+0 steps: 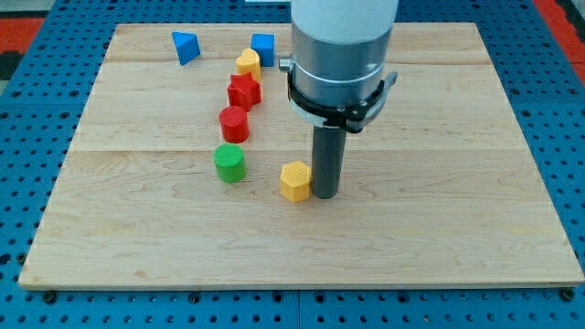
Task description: Push the hexagon below the green circle
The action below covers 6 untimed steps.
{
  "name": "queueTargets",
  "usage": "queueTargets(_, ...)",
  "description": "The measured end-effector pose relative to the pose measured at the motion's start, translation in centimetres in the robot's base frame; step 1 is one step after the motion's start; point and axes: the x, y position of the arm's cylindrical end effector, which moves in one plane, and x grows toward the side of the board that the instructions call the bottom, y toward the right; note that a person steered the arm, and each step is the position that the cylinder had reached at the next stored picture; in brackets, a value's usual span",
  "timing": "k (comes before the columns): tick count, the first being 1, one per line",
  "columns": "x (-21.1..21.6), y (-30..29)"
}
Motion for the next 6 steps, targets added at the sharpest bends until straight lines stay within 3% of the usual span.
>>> queueTargets(1, 5.2, 0.1)
queueTargets(6, 3.9, -0.1)
